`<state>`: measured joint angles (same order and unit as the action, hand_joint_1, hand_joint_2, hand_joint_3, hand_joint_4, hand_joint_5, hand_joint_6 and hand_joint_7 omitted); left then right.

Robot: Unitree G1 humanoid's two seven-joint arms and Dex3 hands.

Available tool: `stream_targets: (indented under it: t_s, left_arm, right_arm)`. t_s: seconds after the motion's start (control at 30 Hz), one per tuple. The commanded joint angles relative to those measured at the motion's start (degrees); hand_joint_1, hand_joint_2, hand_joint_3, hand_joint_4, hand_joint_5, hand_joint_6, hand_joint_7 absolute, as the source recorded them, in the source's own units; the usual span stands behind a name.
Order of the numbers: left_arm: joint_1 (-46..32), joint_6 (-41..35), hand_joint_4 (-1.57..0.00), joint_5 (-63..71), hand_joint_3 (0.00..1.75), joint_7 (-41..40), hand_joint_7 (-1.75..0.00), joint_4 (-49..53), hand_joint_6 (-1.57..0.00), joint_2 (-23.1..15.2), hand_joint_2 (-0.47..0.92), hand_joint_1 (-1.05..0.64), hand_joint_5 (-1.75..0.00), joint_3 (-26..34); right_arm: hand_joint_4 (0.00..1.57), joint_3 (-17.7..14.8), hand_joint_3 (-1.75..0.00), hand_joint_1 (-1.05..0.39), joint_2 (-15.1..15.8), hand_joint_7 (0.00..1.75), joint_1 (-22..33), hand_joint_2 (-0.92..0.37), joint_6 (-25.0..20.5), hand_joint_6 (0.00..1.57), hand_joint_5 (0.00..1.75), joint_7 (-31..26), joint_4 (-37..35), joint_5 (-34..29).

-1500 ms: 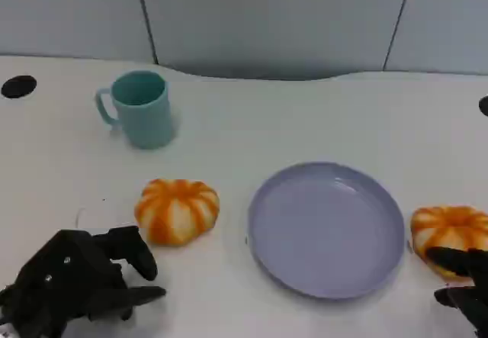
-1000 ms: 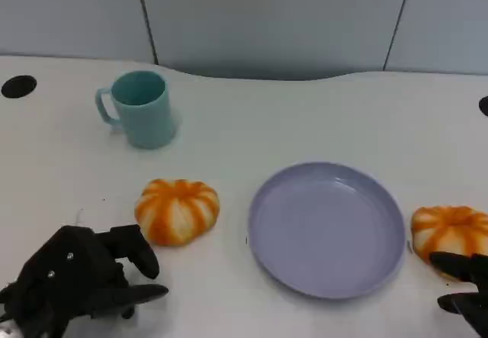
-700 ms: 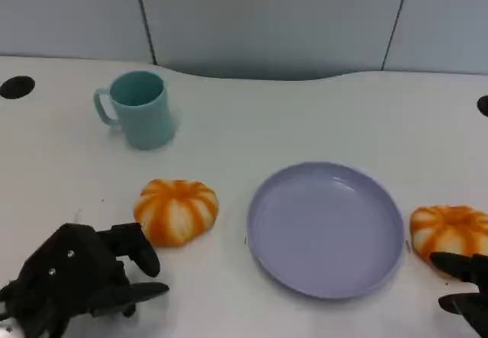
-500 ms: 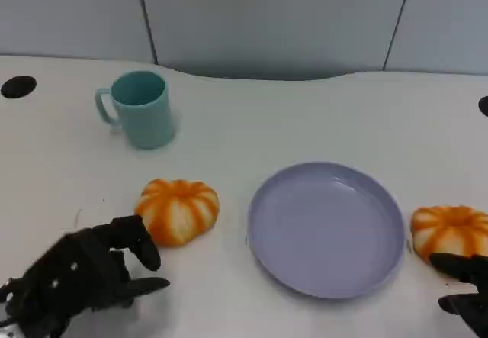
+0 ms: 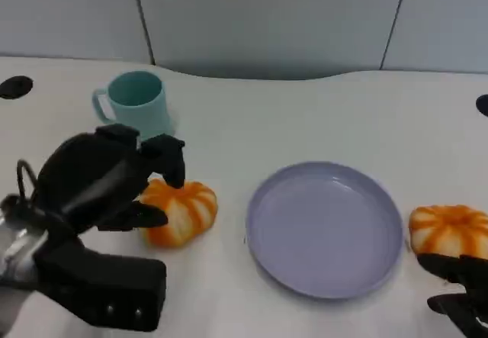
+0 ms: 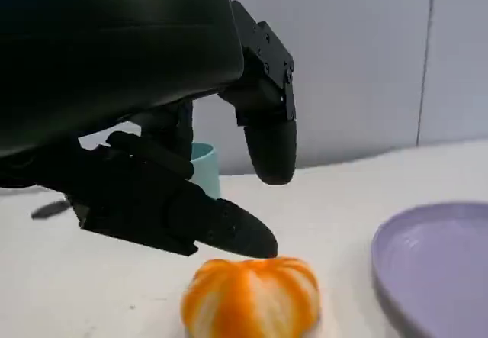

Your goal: Grasp the bread from the table and place it into the plate.

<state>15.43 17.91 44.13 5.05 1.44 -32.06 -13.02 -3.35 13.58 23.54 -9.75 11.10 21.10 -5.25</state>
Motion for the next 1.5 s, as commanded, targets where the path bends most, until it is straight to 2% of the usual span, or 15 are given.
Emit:
stream_targets:
  t_s: [0.03,0.13,0.2,0.33,0.53,0.6,0.73,0.97,1.1,1.23,1.5]
  left_arm:
    - [4.9,-0.7,-0.28,2.8,0.0,4.7,-0.15,1.6,-0.62,-1.8,0.92,-0.8,-0.95,-2.7]
    - [8.2,-0.7,-0.24,3.8,0.0,8.0,-0.02,3.8,-0.54,-1.7,0.92,-0.84,-0.76,-5.0]
    - [9.9,-0.9,-0.21,3.3,0.01,11.2,-0.01,5.1,-0.48,-1.6,0.92,-0.86,-0.72,-6.3]
    - [14.1,-3.0,-0.04,0.3,0.03,21.9,0.0,8.4,-0.27,-0.7,0.92,-0.89,-0.55,-9.0]
    - [19.9,-7.9,0.0,-2.7,0.07,31.5,-0.01,16.9,-0.15,3.1,0.92,-0.98,-0.21,-11.9]
    - [21.4,-9.3,0.0,-3.1,0.07,32.9,-0.01,19.6,-0.14,4.5,0.92,-0.99,-0.16,-12.7]
    - [24.3,-12.2,0.0,-1.8,0.07,31.9,-0.01,27.1,-0.13,8.2,0.92,-0.99,-0.11,-15.2]
    - [26.5,-14.3,0.0,1.9,0.05,24.4,0.0,38.8,-0.13,13.7,0.92,-0.98,-0.06,-19.9]
    - [28.8,-14.1,-0.01,0.8,0.04,18.9,-0.01,48.7,-0.15,16.9,0.92,-0.91,-0.06,-20.2]
    - [30.7,-13.0,-0.02,0.3,0.04,16.7,-0.02,54.1,-0.17,18.1,0.92,-0.89,-0.06,-20.8]
    - [33.5,-10.8,-0.13,-1.3,0.03,11.4,-0.06,65.3,-0.32,19.1,0.89,-0.69,-0.11,-20.6]
  right_arm:
    - [0.56,0.1,-0.38,-0.41,0.0,0.01,0.1,-0.92,0.5,0.69,0.5,-0.6,0.2,-0.3]
    - [0.58,0.3,-0.38,-0.41,0.1,0.01,0.3,-0.92,1.5,0.7,0.52,-0.8,-0.1,-0.7]
    - [0.58,0.3,-0.38,-0.41,0.0,0.01,0.4,-0.92,2.0,0.7,0.52,-0.8,-0.2,-0.8]
    - [0.58,0.3,-0.38,-0.42,-0.2,0.01,0.6,-0.92,1.9,0.71,0.53,-0.7,0.2,-0.7]
    - [0.56,0.1,-0.39,-0.41,-0.2,0.01,0.8,-0.92,1.7,0.7,0.53,-0.7,0.5,-0.8]
    - [0.57,0.0,-0.39,-0.41,-0.2,0.01,0.8,-0.92,1.9,0.7,0.53,-0.7,0.3,-0.7]
    - [0.55,-0.5,-0.39,-0.41,0.2,0.01,0.7,-0.92,1.6,0.7,0.53,-0.1,0.6,-0.2]
    - [0.54,-1.2,-0.39,-0.42,0.1,0.0,1.7,-0.92,2.5,0.69,0.53,0.2,0.8,0.8]
    - [0.55,-1.7,-0.39,-0.41,0.2,0.0,2.6,-0.92,3.4,0.68,0.55,0.4,1.4,1.4]
    - [0.55,-1.9,-0.39,-0.39,0.1,0.0,2.9,-0.92,3.9,0.69,0.56,0.2,1.6,1.7]
    - [0.48,-2.2,-0.42,-0.4,-0.1,0.0,4.1,-0.92,2.7,0.68,0.68,0.4,3.9,2.3]
